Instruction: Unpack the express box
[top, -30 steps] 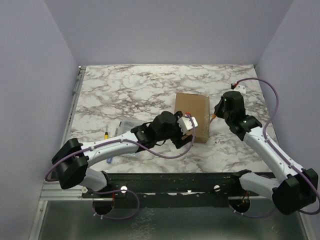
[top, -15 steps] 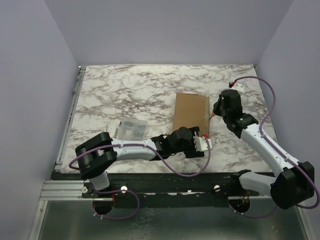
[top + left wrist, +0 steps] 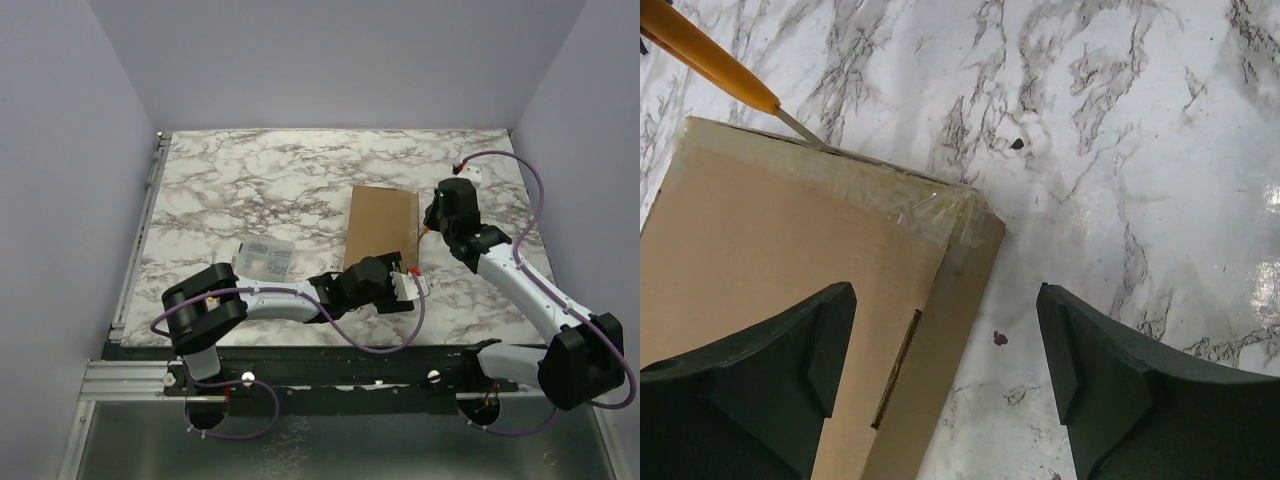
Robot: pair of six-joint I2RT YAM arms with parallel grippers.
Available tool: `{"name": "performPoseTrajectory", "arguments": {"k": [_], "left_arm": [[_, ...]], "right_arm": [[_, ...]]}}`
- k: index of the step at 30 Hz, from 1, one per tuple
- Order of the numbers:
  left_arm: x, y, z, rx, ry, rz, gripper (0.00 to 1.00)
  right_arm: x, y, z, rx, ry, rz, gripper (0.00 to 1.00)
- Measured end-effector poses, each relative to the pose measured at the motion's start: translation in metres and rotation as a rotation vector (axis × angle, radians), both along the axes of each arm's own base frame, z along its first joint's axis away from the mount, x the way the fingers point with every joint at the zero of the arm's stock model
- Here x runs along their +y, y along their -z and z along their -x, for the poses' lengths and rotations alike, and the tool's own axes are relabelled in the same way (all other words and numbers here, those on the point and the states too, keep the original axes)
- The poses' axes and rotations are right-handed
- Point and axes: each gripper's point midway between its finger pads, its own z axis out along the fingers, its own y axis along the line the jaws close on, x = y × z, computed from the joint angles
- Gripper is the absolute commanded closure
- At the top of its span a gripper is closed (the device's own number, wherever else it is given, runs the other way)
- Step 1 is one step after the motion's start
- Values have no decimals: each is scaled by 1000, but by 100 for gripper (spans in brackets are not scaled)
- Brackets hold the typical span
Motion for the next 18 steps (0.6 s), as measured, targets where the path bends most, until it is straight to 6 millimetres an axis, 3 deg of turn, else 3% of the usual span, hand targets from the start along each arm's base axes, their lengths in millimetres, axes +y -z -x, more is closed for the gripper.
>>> {"name": "performPoseTrajectory", "arguments": {"k": [8, 18], "left_arm": [[-4, 24, -13, 7, -80, -26, 20], [-4, 40, -38, 16, -261, 8, 39]], "right_arm": [[1, 7, 3, 14, -15, 5, 100], [6, 13, 25, 30, -68, -37, 100]]}}
